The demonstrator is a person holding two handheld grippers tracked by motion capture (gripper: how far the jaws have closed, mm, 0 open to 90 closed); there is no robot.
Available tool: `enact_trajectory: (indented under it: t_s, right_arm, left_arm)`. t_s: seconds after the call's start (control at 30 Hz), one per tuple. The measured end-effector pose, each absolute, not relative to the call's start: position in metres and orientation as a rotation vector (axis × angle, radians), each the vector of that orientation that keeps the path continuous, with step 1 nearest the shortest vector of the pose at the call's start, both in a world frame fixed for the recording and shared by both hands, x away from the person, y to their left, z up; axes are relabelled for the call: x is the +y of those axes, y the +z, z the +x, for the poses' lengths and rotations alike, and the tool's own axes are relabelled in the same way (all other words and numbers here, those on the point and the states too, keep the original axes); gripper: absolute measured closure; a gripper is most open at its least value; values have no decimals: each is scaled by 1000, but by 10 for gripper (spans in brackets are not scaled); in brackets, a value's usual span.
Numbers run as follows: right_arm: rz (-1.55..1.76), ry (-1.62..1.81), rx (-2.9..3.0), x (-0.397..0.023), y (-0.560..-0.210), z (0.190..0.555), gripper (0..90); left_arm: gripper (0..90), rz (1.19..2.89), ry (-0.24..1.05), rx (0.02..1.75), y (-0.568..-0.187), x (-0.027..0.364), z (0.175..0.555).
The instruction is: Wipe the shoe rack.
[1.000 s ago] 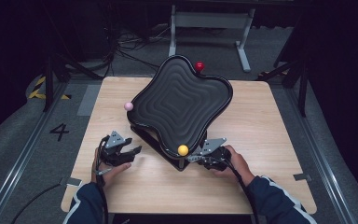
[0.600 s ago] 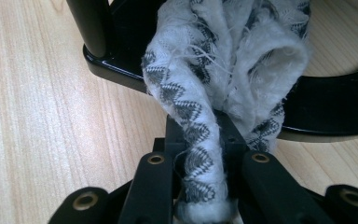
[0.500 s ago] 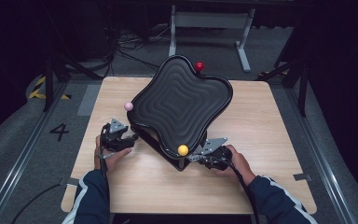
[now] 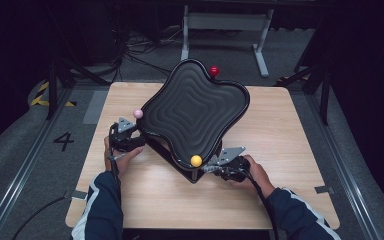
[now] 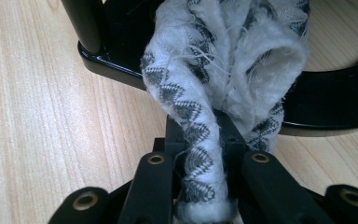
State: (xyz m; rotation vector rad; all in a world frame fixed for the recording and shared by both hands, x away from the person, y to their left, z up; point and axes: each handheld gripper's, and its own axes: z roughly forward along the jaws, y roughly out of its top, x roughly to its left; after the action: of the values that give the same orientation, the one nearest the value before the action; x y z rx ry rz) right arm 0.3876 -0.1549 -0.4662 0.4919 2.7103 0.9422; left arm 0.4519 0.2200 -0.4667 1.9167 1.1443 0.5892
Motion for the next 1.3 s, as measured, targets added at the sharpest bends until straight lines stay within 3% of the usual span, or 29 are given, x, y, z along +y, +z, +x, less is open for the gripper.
enact_trajectory:
  t_s: [0.13,0.23,0.4,1.2,1.3]
  right_arm:
    - [493,940,2710,-157,-466,389,795]
    - [504,937,2708,-160,-466,391,795]
    - [533,926,2694,-168,-466,395,794]
    - [724,892,2532,-241,-471,429,787]
    - [734,916,2531,-248,-471,432,787]
  left_arm:
    - [454,1952,592,1131,-467,216,453]
    - [532,1968,576,1130,-464,218,454]
    - [565,1988,551,1089,-464,217,447]
    - [558,2133,415,809,-461,176,412]
    - [504,2133,413,796,-461,173,411]
